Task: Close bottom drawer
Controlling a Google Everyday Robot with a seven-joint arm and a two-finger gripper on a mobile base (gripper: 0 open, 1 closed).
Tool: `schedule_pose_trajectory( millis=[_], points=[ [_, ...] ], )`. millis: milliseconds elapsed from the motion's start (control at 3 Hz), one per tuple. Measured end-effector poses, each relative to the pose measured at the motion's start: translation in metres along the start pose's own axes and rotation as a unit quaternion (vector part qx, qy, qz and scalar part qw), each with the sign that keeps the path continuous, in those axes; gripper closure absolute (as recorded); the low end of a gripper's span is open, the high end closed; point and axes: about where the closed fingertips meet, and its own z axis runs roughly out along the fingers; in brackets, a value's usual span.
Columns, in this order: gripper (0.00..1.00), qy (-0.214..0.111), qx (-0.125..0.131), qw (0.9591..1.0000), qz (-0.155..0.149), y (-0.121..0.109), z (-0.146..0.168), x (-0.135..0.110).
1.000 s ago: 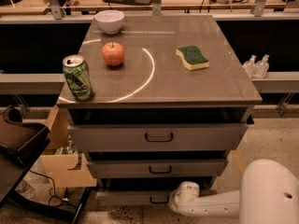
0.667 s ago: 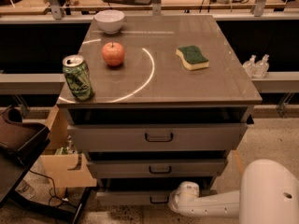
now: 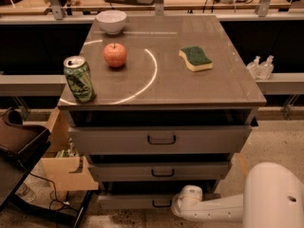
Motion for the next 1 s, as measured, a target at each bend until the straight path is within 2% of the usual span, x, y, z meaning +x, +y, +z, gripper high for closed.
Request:
schedule_pose_trajectory(
  millis=[333,667,1000],
  points=[
    [0.14,0.0,-0.001,1.0,0.0,0.0011,0.0008,-0.0004],
    [0.0,0.0,-0.002,1.0,0.0,0.0019,0.0014,-0.0007],
    [0.0,0.0,-0.002,1.0,0.0,0.002,0.0014,-0.0007]
  ],
)
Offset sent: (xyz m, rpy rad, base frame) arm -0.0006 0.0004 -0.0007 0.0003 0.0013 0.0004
